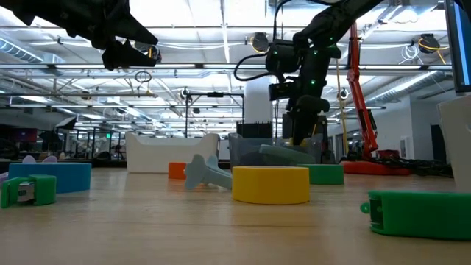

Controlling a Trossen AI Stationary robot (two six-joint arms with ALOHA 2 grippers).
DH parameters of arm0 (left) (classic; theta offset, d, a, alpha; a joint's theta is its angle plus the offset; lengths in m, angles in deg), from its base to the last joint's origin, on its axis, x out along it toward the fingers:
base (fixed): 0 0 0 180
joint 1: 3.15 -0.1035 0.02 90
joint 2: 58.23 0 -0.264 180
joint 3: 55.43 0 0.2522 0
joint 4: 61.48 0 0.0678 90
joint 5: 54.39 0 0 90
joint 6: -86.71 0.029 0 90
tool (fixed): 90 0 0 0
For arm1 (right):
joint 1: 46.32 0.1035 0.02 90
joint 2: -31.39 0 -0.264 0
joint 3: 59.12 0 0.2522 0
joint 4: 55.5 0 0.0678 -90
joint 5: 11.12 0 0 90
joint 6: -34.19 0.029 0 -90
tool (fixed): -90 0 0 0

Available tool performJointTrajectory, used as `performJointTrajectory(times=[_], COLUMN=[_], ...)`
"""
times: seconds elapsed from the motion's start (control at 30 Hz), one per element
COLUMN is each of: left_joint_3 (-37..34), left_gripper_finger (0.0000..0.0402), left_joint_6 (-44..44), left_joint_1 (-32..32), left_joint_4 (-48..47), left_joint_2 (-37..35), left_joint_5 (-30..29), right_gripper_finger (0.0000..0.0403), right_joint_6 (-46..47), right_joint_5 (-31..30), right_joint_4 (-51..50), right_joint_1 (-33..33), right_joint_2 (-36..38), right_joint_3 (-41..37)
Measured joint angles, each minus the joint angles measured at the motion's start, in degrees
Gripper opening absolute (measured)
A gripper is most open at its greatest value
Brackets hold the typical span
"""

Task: Pick and place Stapler, Stapler remover, tape
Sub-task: Put the yellow stapler into the black bin

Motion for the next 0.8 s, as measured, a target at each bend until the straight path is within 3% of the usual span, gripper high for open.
performJointTrajectory(times=[0.8], left_joint_3=[0.00], left_gripper_finger=[0.0333], left_joint_6=[0.21], left_joint_1=[-0.04], left_joint_4=[-0.07], left_joint_2=[0.01], left_joint_5=[-1.49], right_gripper_finger=[0.0066], right_joint_6=[2.08], right_joint_5=[-1.60], right_joint_4=[-0.82], right_joint_1=[0.08], right_joint_2=[-2.13], right_joint_3=[0.07])
